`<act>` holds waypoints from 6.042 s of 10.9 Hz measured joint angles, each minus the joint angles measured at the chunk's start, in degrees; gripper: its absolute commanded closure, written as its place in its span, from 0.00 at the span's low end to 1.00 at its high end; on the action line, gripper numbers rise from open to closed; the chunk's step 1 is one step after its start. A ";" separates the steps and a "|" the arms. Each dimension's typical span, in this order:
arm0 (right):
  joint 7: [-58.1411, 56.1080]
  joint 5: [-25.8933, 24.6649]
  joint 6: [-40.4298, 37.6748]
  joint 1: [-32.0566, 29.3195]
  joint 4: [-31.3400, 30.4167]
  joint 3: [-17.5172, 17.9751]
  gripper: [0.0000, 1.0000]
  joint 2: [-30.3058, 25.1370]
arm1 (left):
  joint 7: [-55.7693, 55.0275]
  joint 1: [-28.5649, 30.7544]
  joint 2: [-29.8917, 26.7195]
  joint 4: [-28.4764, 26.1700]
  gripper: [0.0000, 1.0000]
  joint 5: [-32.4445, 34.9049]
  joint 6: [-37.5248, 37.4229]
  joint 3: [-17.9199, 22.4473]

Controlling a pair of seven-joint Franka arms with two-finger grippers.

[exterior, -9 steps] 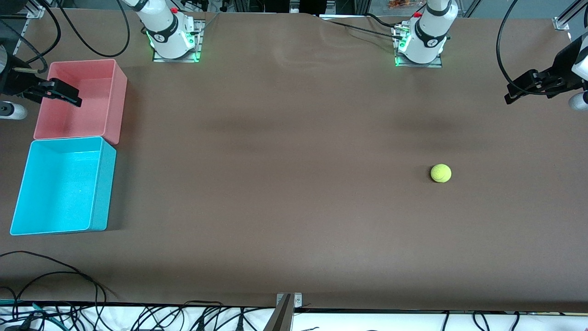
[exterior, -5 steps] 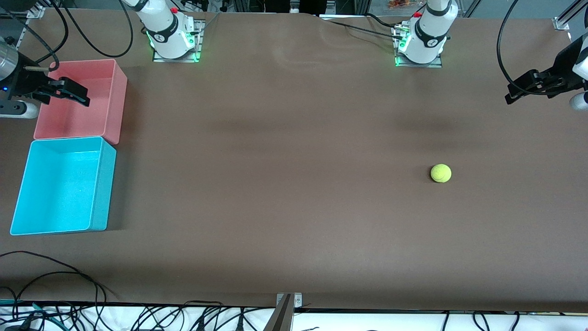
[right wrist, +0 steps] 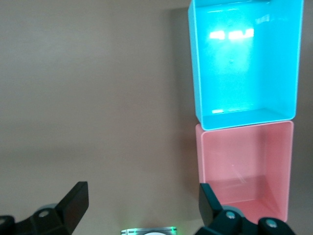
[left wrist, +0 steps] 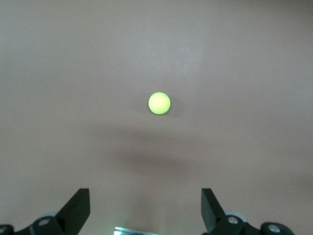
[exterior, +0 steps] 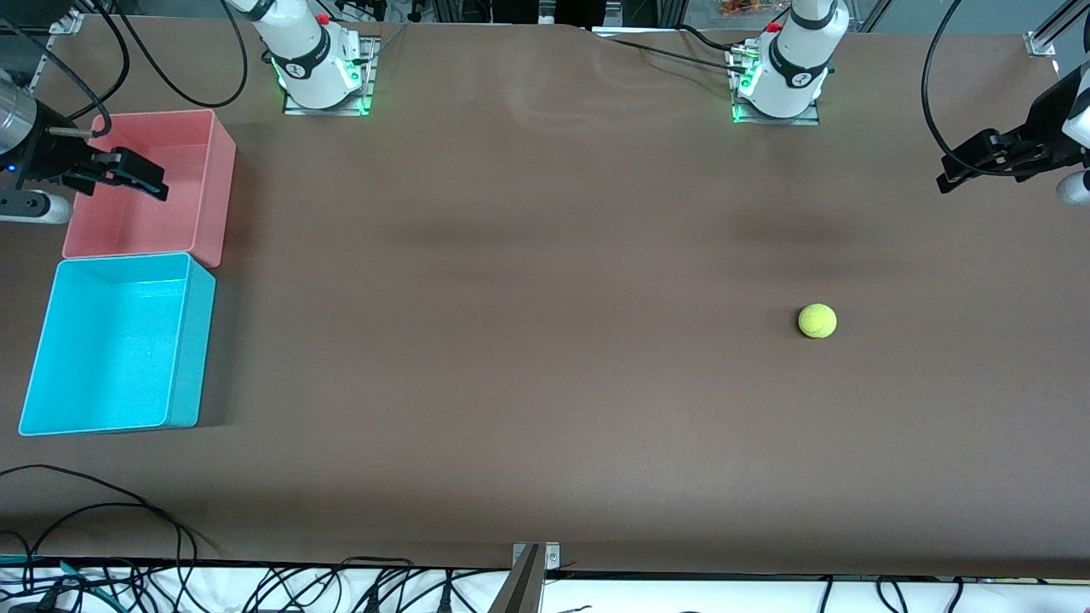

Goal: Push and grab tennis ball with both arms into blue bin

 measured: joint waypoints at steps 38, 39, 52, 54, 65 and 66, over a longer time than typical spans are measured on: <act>0.34 0.36 -0.19 -0.09 4.16 0.02 0.00 2.24 | -0.45 -0.01 0.01 0.00 0.00 -0.01 -0.18 -0.19; 0.34 0.36 -0.19 -0.09 4.16 0.02 0.00 2.24 | -0.45 0.08 0.01 0.00 0.00 -0.01 -0.20 -0.17; 0.35 0.36 -0.19 -0.15 4.16 0.00 0.00 2.25 | -0.47 0.13 0.05 0.00 0.00 -0.01 -0.46 -0.15; 0.36 0.36 -0.19 -0.15 4.16 0.00 0.00 2.24 | -0.47 0.13 0.05 0.00 0.00 -0.01 -0.47 -0.15; 0.38 0.36 -0.19 -0.16 4.16 0.00 0.00 2.26 | -0.43 -0.13 3.61 -0.12 0.00 -0.01 -0.58 -0.42; 0.38 0.36 -0.18 -0.16 4.16 0.00 0.00 2.27 | -0.43 -0.14 4.40 -0.37 0.00 -0.01 -0.14 -0.47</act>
